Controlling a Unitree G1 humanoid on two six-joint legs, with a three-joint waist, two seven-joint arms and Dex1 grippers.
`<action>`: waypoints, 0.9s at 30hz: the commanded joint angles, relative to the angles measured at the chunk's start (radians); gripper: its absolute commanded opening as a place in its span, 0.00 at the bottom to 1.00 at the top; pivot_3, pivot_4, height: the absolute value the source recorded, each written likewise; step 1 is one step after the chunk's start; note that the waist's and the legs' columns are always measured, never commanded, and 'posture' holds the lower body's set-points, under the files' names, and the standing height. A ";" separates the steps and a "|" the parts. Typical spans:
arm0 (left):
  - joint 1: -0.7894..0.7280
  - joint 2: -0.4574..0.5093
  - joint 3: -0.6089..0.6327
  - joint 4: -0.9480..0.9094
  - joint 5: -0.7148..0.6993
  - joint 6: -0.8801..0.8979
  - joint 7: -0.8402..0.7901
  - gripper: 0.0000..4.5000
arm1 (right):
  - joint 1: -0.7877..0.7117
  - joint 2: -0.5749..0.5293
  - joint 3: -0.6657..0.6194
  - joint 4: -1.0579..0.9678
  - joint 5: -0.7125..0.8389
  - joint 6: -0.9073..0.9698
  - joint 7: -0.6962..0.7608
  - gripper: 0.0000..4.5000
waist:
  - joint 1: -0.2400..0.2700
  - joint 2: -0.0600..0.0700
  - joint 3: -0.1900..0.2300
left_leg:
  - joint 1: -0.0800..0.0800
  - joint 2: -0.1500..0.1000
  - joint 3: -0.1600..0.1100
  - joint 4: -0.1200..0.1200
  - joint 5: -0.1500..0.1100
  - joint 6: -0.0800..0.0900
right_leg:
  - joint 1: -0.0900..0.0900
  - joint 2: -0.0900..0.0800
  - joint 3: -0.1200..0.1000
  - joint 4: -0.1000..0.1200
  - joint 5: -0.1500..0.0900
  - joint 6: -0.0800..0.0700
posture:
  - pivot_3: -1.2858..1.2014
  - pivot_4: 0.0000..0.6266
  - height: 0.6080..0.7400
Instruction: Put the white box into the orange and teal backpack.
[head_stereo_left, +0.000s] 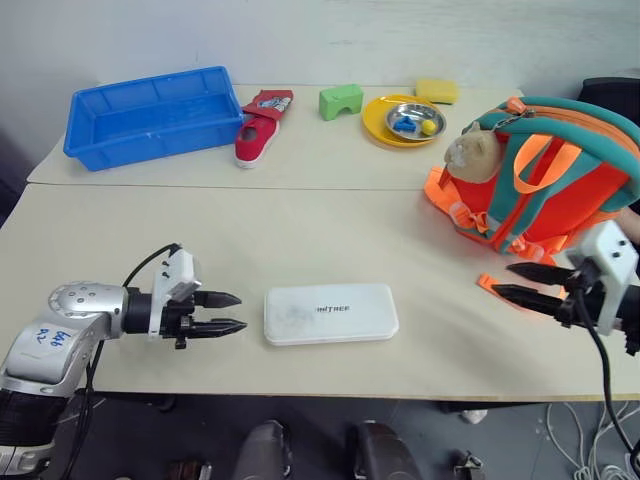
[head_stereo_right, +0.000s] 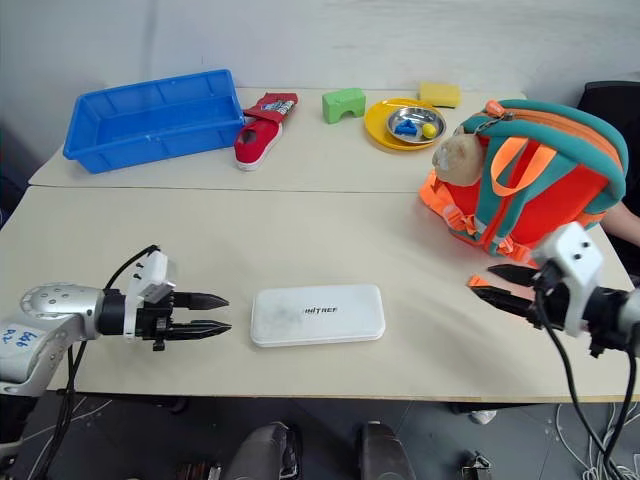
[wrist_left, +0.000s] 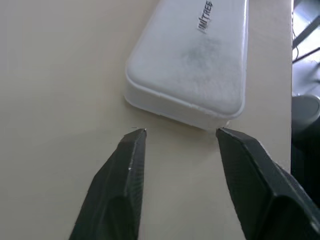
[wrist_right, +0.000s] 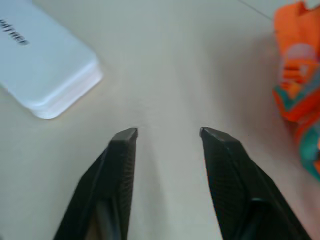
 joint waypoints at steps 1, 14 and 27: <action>-0.045 0.001 -0.053 0.011 0.039 -0.038 -0.038 0.25 | -0.063 -0.006 0.128 -0.086 -0.020 -0.037 0.022 0.17 | 0.000 0.000 0.000 | 0.000 0.000 0.000 0.000 0.000 0.001 | 0.000 0.000 0.000 0.000 0.000 0.000 | 0.52 0.24 1.00; -0.160 -0.084 -0.151 0.123 0.106 -0.047 -0.038 0.01 | -0.209 0.136 0.459 0.037 -0.253 -0.105 -0.082 0.00 | 0.002 -0.001 0.000 | -0.001 0.000 0.000 0.003 0.001 0.000 | -0.001 0.000 0.000 0.002 0.000 0.000 | 0.52 0.24 1.00; -0.292 -0.200 -0.186 0.270 0.167 -0.081 -0.034 0.01 | -0.197 0.216 0.505 -0.031 -0.261 -0.062 -0.114 0.00 | 0.003 -0.001 0.000 | -0.002 0.000 -0.001 0.004 0.001 0.000 | -0.001 0.000 -0.002 0.003 0.000 0.000 | 0.52 0.24 1.00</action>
